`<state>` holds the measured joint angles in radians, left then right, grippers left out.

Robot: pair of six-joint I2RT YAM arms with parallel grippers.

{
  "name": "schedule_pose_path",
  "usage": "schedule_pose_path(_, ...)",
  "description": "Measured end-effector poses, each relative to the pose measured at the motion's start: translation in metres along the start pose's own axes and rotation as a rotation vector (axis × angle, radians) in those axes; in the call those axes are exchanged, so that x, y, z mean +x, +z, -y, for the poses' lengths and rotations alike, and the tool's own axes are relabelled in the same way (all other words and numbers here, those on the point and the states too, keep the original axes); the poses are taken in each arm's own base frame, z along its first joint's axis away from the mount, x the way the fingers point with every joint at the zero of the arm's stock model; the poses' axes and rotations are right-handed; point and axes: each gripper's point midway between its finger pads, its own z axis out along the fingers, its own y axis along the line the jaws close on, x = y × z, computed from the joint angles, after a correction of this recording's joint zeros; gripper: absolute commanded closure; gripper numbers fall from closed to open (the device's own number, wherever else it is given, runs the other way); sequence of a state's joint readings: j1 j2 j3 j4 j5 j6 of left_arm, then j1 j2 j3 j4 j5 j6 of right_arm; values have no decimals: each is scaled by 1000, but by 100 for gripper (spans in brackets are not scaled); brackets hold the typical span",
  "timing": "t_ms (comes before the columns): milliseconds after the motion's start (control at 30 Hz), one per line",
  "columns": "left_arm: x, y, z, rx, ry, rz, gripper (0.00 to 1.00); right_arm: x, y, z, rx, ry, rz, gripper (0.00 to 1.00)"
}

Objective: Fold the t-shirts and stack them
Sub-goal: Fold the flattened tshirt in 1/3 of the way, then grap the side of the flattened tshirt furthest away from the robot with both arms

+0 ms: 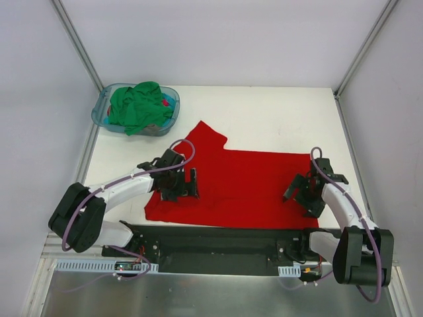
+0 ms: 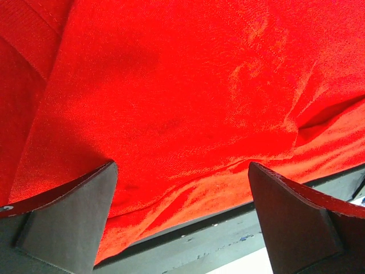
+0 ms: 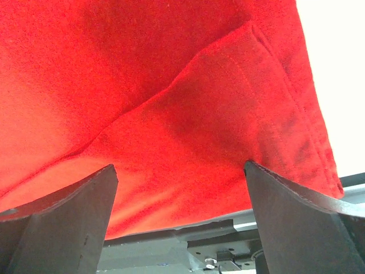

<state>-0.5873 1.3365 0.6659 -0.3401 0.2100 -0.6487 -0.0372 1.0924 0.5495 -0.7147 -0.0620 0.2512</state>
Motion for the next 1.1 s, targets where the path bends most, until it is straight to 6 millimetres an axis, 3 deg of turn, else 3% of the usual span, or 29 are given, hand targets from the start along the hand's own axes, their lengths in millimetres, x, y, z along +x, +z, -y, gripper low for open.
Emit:
schedule_pose_path(200,-1,-8,2,-14,13,-13,1,-2,-10,0,3,-11,9,4)
schedule_pose_path(300,-22,-23,21,17,61,33,1,-25,-31,-11,-21,-32,82,4)
schedule_pose_path(467,-100,-67,74,93,160,228,1,-77,-73,-33,-67,-36,263,4)
schedule_pose_path(533,-147,-80,92,101,167,295,1,-97,-84,-39,-72,-23,315,4)
schedule_pose_path(633,-235,-84,107,100,135,385,1,-124,-89,-47,-67,-7,348,4)
schedule_pose_path(733,-298,-66,99,90,105,415,1,-144,-82,-53,-54,-6,349,4)
schedule_pose_path(867,-353,-27,80,46,101,411,1,-163,-66,-58,-24,-15,316,4)
schedule_pose_path(967,-374,5,76,26,134,407,4,-171,-50,-59,-3,-17,283,4)
schedule_pose_path(1100,-378,46,64,-16,160,370,12,-173,-34,-56,22,-16,242,4)
